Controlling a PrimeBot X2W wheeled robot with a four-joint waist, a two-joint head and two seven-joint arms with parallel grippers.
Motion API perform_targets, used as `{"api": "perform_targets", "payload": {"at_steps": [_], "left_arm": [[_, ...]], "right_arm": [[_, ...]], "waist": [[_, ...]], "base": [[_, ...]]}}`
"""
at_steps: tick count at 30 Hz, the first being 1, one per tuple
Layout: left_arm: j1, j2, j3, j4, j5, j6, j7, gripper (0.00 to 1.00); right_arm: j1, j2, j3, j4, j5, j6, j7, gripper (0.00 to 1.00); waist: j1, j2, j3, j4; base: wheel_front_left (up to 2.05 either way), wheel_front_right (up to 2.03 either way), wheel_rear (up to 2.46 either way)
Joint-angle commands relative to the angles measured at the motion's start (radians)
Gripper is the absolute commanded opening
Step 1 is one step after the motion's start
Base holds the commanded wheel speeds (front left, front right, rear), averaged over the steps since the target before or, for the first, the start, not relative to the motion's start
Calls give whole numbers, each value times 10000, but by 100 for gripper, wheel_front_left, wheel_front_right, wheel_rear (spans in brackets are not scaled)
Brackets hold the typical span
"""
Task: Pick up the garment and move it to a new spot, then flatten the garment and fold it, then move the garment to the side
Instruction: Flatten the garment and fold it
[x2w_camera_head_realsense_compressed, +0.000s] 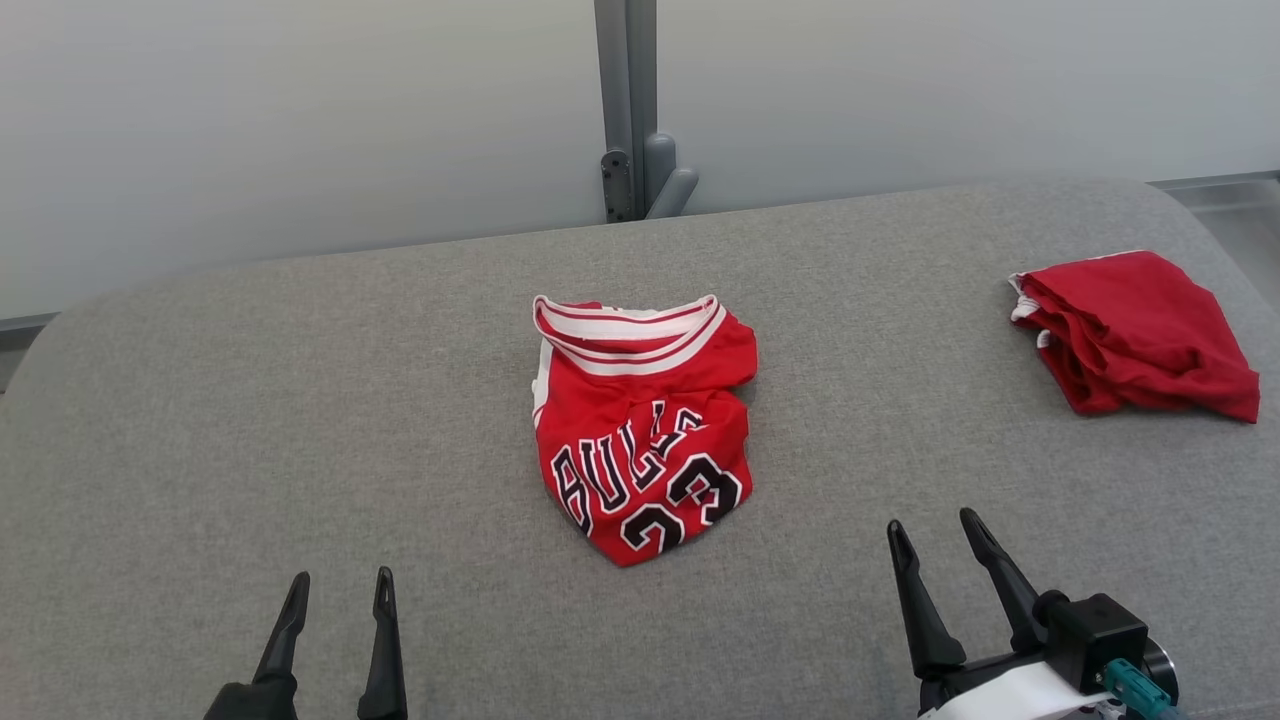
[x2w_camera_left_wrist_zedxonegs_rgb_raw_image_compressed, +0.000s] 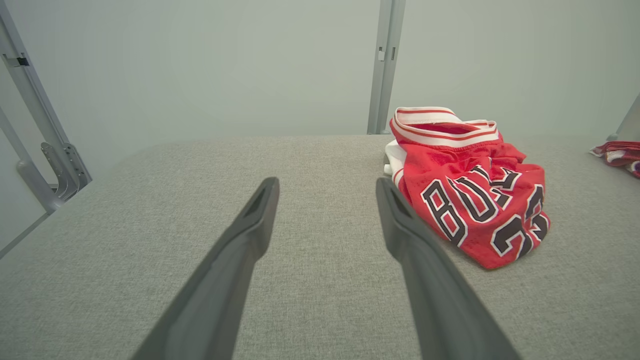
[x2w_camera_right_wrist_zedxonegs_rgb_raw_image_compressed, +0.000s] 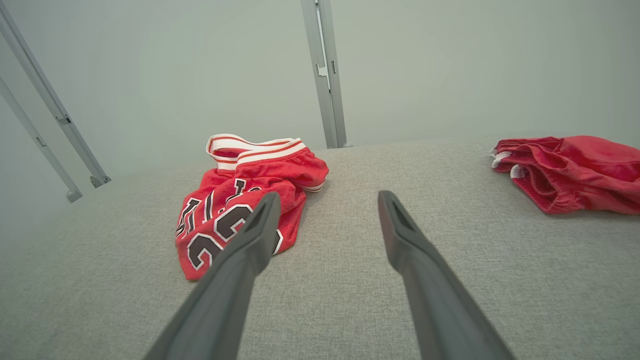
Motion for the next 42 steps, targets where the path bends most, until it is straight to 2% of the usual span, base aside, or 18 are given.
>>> {"api": "perform_targets", "payload": {"at_steps": [1,4,8,14,19,24,31,37,42], "left_arm": [[-163,9,30,34,47,36,-26,100],[-190,9,85,169,130,-1,-26,100],[-481,13,94,333,556,-261,-26,100],[-1606,370,-216,580,1223,-554,-26,100],[-3337,844,-1022,1279,1598,-757,-26,100],[-5382,1091,-2126,2760,1697,-840,-26,100],[-7533,1459,-4322,4774,1263,-860,-26,100],[-8544,1682,-5010,5821,1079,-863,-26,100],[-9500,1823,-5589,6691,1547,-864,-26,100]], "right_arm": [[29,-2,5,-28,26,-11,-26,100],[11,-2,43,-26,19,-9,-26,100],[-77,-64,82,-66,43,-9,-26,100],[-189,-155,136,-91,44,-9,-26,100],[-514,-222,242,-192,-7,-11,-26,100],[-895,-240,305,-214,-33,-11,-26,100],[-1320,-203,265,-247,-24,-11,-26,100],[-1470,-172,258,-271,-37,-9,-26,100],[-1610,-145,277,-302,-39,-11,-26,100]], "waist": [[0,0,1,-5],[0,0,24,-43],[0,0,146,-123],[0,0,558,-279],[0,0,1299,-442],[0,0,1897,-602],[0,0,2449,-915],[0,0,2713,-1056],[0,0,2991,-1129]], "base": [[0,0,0],[0,0,0],[0,0,0],[0,0,0],[0,0,0],[0,0,0],[0,0,0],[0,0,0],[0,0,0]]}}
